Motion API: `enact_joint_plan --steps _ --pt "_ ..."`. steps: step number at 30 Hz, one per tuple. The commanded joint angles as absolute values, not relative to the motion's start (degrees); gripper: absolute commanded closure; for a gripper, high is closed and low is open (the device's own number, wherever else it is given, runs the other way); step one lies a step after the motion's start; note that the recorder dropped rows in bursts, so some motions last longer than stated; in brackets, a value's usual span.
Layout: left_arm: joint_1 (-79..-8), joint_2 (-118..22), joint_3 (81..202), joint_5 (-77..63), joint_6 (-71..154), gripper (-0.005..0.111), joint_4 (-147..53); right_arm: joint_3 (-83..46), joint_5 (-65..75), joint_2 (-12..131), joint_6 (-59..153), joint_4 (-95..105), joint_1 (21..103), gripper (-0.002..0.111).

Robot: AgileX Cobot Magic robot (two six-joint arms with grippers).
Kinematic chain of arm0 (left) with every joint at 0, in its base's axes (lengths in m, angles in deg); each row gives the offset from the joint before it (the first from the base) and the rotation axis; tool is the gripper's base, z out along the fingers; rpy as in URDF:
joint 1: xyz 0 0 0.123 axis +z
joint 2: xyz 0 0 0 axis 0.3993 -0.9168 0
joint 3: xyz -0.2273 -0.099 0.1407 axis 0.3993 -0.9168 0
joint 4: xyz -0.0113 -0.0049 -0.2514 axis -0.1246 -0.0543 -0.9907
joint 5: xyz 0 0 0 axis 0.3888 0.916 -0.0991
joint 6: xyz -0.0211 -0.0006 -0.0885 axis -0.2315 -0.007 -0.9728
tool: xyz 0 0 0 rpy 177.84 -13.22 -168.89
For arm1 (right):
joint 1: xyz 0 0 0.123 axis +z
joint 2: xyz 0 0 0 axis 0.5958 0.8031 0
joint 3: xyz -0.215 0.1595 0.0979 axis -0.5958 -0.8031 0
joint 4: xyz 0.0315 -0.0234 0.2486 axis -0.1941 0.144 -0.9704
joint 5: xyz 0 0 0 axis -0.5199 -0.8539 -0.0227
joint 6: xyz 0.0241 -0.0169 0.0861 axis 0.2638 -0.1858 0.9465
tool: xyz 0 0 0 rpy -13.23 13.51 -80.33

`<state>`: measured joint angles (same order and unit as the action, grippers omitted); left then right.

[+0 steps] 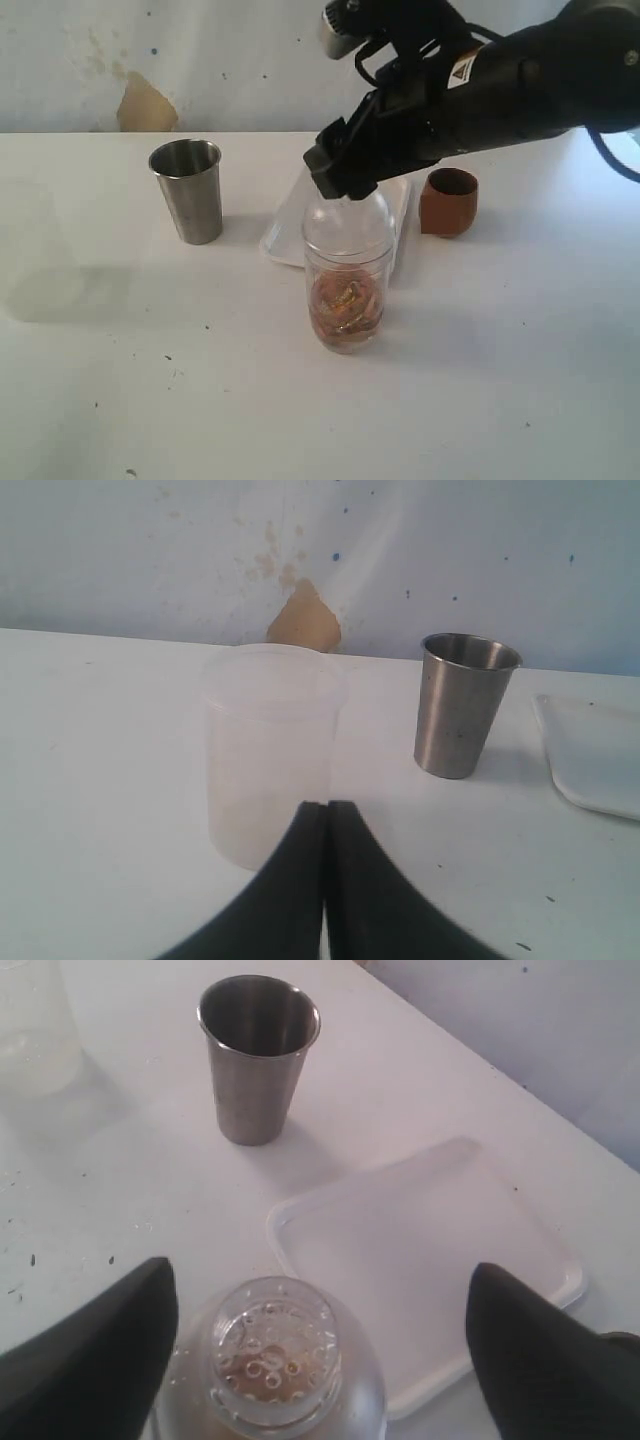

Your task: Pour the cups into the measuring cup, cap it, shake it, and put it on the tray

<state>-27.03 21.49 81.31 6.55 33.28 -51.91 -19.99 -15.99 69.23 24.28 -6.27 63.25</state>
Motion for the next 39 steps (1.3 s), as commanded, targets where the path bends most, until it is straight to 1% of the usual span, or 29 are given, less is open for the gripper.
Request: enact_joint_plan --steps 1,10,13,15,18,24,25,28,31,32,39 --pt "-26.8 21.8 81.0 6.1 33.3 0.107 -51.6 -20.1 -16.9 70.1 26.0 -5.9 63.3 0.035" --pt "-26.8 21.8 81.0 6.1 33.3 0.107 -51.6 -20.1 -16.9 73.2 26.0 -5.9 63.3 0.035" --pt "-26.8 21.8 81.0 6.1 33.3 0.107 -51.6 -20.1 -16.9 73.2 26.0 -5.9 63.3 0.038" --pt "-26.8 21.8 81.0 6.1 33.3 0.107 -51.6 -20.1 -17.0 73.2 26.0 -5.9 63.3 0.043" --pt "-26.8 21.8 81.0 6.1 33.3 0.107 -51.6 -20.1 -17.8 73.2 26.0 -5.9 63.3 0.053" --pt "-26.8 21.8 81.0 6.1 33.3 0.107 -51.6 -20.1 -19.8 73.2 26.0 -5.9 63.3 0.079" --pt "-26.8 21.8 81.0 6.1 33.3 0.107 -51.6 -20.1 -20.0 73.2 26.0 -5.9 63.3 0.085" --pt "-26.8 21.8 81.0 6.1 33.3 0.107 -51.6 -20.1 -20.1 73.2 26.0 -5.9 63.3 0.097" --pt "-26.8 21.8 81.0 6.1 33.3 0.107 -51.6 -20.1 -20.1 73.2 26.0 -6.4 63.3 0.107" --pt "-26.8 21.8 81.0 6.1 33.3 0.107 -51.6 -20.1 -20.1 73.2 26.0 -6.8 63.3 0.108" --pt "-26.8 21.8 81.0 6.1 33.3 0.107 -51.6 -20.1 -19.2 73.2 26.0 -8.2 63.3 0.108"
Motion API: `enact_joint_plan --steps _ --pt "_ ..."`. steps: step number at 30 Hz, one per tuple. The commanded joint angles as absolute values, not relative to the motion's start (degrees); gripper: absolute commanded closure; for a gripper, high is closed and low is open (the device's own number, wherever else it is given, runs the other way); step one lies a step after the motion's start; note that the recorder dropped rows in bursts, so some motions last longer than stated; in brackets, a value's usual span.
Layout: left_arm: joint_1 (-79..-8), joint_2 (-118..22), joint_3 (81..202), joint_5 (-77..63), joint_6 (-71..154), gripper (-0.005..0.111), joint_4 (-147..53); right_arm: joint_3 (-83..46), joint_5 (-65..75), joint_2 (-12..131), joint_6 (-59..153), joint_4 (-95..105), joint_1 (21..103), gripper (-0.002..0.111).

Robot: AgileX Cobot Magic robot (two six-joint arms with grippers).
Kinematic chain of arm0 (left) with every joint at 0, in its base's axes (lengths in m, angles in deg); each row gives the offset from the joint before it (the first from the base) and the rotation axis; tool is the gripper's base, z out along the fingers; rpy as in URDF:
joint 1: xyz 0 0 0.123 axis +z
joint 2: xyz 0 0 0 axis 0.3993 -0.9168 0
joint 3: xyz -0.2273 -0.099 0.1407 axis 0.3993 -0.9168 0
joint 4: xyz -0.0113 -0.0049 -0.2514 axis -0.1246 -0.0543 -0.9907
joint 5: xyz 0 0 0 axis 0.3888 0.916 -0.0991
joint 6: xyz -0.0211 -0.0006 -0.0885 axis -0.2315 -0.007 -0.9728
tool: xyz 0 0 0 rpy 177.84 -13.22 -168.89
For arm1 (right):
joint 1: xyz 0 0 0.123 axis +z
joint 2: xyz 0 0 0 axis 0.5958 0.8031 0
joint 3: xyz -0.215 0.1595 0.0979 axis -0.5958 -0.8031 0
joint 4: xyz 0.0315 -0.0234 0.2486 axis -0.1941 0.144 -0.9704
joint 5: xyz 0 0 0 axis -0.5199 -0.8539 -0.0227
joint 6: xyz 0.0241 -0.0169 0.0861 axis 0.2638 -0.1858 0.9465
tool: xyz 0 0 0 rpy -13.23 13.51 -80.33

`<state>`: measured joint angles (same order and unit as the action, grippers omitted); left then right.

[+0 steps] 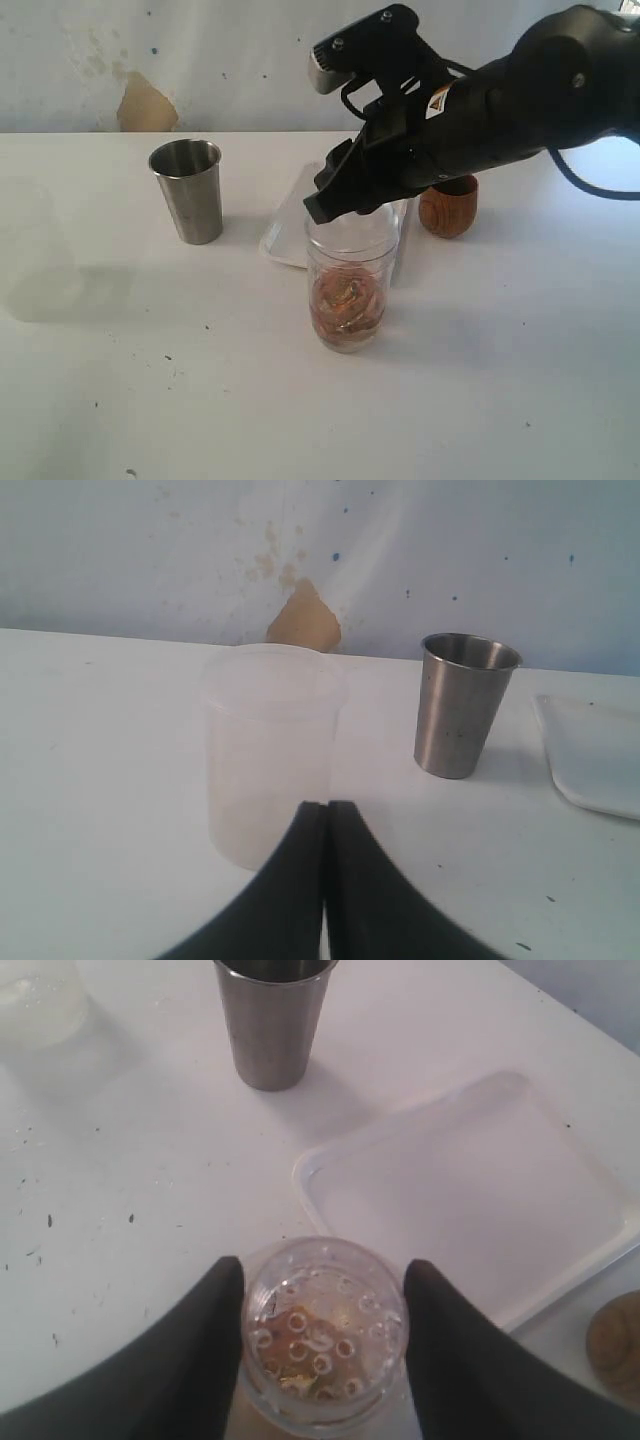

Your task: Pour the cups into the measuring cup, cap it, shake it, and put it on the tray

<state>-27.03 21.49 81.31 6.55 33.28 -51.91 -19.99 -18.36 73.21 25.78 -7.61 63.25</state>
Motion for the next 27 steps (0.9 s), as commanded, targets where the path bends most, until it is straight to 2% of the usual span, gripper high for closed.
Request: enact_joint_plan --steps 1,27 --pt "-26.8 21.8 81.0 6.1 33.3 0.107 -51.6 -20.1 -19.1 73.2 26.3 -8.2 63.3 0.108" --pt "-26.8 21.8 81.0 6.1 33.3 0.107 -51.6 -20.1 -17.4 72.4 28.6 -10.0 63.3 0.108"
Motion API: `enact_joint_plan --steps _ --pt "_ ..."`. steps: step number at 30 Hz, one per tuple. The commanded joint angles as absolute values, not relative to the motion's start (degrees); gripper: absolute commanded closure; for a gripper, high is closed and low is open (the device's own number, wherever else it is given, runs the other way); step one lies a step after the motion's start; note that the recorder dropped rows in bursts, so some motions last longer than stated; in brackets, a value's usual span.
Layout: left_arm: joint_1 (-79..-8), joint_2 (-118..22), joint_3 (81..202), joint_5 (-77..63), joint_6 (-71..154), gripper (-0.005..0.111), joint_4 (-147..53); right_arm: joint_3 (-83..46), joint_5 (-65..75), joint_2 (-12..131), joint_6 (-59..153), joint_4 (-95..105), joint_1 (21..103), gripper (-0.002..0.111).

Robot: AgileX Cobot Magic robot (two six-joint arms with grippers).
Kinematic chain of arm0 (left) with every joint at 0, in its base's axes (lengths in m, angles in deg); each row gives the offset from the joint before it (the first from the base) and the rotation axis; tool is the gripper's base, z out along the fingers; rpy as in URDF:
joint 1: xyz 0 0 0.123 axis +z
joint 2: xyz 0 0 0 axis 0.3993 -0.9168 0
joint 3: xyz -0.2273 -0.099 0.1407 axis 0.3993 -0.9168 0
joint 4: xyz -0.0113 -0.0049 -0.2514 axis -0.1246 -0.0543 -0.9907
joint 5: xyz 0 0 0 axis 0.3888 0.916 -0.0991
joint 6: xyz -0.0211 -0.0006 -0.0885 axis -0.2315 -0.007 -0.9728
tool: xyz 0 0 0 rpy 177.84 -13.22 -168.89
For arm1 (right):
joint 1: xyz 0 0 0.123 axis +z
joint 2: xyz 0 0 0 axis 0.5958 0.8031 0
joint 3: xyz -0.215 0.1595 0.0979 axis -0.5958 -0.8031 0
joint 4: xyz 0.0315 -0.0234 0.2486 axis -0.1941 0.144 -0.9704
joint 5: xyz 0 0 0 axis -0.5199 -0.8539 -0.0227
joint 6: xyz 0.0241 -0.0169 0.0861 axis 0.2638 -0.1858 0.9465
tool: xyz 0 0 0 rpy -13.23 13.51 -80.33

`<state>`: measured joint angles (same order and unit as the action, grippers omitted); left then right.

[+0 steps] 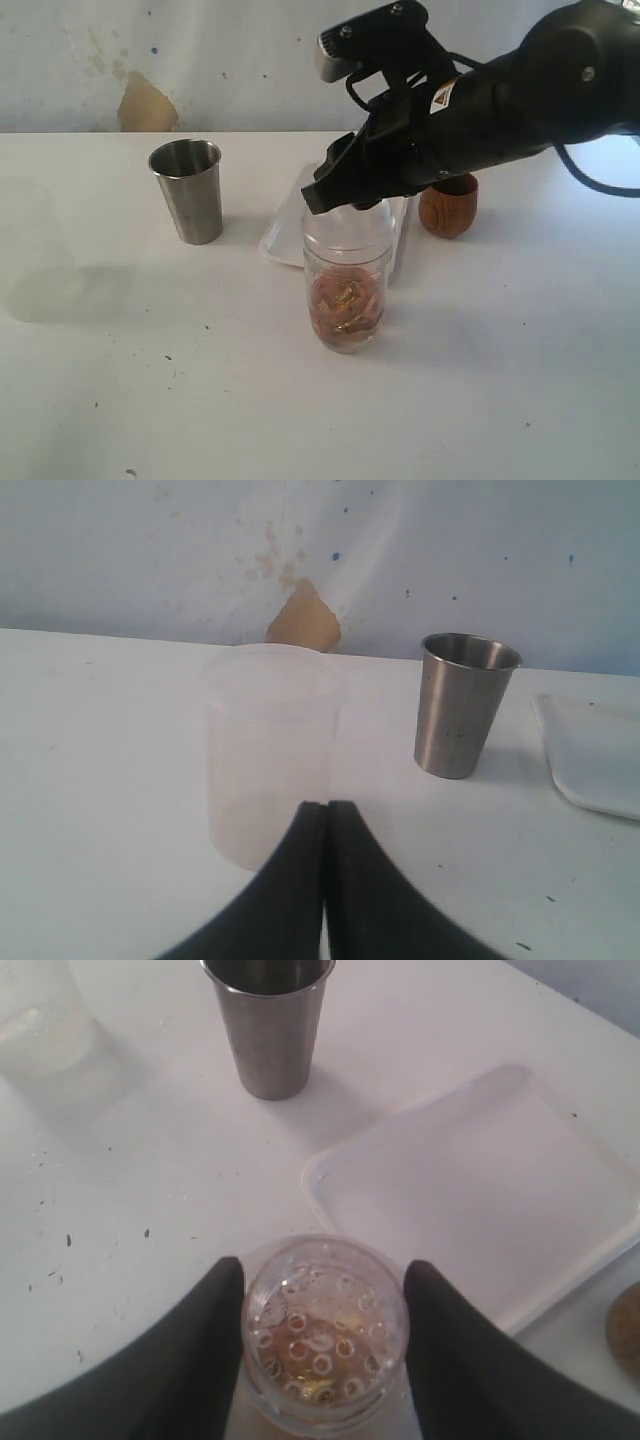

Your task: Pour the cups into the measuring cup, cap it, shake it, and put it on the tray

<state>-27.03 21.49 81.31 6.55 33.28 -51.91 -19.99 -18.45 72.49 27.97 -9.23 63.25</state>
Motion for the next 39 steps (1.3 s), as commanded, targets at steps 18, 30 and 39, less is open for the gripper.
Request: enact_joint_plan --steps 18,30,39 --pt "-26.8 21.8 81.0 6.1 33.3 0.107 -51.6 -26.2 -10.1 72.4 28.9 -9.9 63.3 0.108" --pt "-26.8 21.8 81.0 6.1 33.3 0.107 -51.6 -25.7 -12.5 71.7 29.8 -9.8 63.3 0.042" --pt "-26.8 21.8 81.0 6.1 33.3 0.107 -51.6 -24.4 -12.2 66.6 29.7 -8.9 63.3 0.039"
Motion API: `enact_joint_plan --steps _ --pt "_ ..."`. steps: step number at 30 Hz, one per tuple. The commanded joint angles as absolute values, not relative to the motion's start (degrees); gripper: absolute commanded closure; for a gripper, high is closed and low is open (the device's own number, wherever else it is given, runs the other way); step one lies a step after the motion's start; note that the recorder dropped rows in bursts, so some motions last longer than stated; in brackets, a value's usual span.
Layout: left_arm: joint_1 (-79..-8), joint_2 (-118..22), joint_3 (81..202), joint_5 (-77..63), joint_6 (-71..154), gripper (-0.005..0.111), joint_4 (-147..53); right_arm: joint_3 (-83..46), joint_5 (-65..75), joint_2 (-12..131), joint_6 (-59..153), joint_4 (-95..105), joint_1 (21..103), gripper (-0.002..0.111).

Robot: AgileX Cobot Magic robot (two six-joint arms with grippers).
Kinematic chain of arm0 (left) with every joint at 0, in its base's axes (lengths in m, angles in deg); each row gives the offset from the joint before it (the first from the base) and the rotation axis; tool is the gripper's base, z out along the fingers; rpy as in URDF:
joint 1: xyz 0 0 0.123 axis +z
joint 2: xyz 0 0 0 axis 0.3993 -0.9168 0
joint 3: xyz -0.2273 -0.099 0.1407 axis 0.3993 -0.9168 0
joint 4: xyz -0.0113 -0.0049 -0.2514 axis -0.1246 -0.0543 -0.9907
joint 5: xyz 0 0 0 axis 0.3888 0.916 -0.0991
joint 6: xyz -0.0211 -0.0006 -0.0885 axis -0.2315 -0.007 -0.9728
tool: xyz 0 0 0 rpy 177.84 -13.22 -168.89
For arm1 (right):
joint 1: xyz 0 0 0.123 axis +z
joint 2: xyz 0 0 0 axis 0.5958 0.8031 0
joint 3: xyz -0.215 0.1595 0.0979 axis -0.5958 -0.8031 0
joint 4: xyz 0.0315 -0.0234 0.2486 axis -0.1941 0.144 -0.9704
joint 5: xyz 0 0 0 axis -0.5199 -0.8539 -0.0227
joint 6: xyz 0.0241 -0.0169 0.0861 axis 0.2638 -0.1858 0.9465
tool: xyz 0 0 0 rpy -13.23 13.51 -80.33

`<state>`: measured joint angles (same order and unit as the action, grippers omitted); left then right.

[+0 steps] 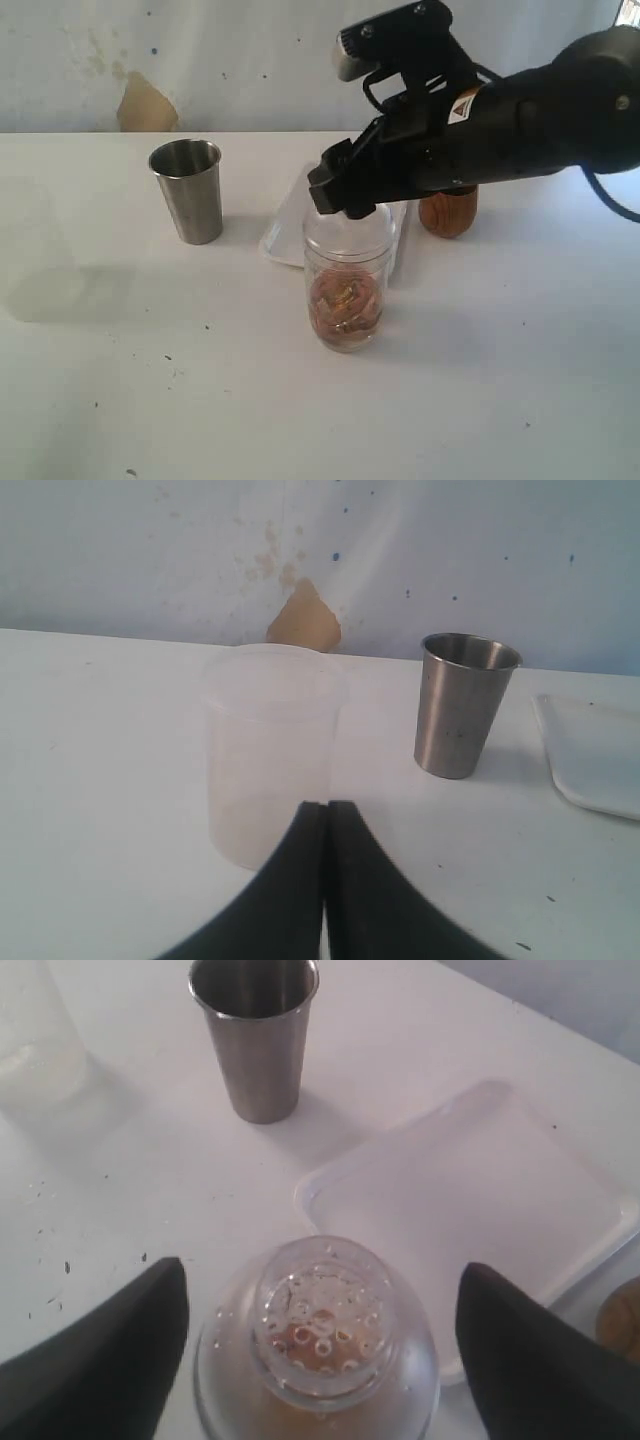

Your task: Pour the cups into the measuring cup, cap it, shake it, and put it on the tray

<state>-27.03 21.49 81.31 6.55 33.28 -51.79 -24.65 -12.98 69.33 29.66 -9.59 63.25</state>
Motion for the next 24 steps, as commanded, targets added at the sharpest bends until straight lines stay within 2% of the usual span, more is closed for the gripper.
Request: enact_joint_plan --steps 1,3,5,7,9,16,24 --pt "-26.8 21.8 81.0 6.1 33.3 0.107 -51.6 -24.4 -12.2 66.3 29.7 -8.9 63.3 0.039" --pt "-26.8 21.8 81.0 6.1 33.3 0.107 -51.6 -24.4 -11.9 65.0 29.7 -8.9 63.3 0.04" --pt "-26.8 21.8 81.0 6.1 33.3 0.107 -51.6 -24.4 -11.4 64.1 29.7 -8.9 63.3 0.057" --pt "-26.8 21.8 81.0 6.1 33.3 0.107 -51.6 -24.4 -11.8 63.6 29.7 -8.9 63.3 0.078" --pt "-26.8 21.8 81.0 6.1 33.3 0.107 -51.6 -24.4 -12.7 62.8 29.1 -8.9 63.3 0.105" --pt "-26.8 21.8 81.0 6.1 33.3 0.107 -51.6 -23.5 -21.9 64.9 25.3 -9.3 63.3 0.108" --pt "-26.8 21.8 81.0 6.1 33.3 0.107 -51.6 -21.9 -22.5 66.4 24.5 -9.1 63.3 0.108"
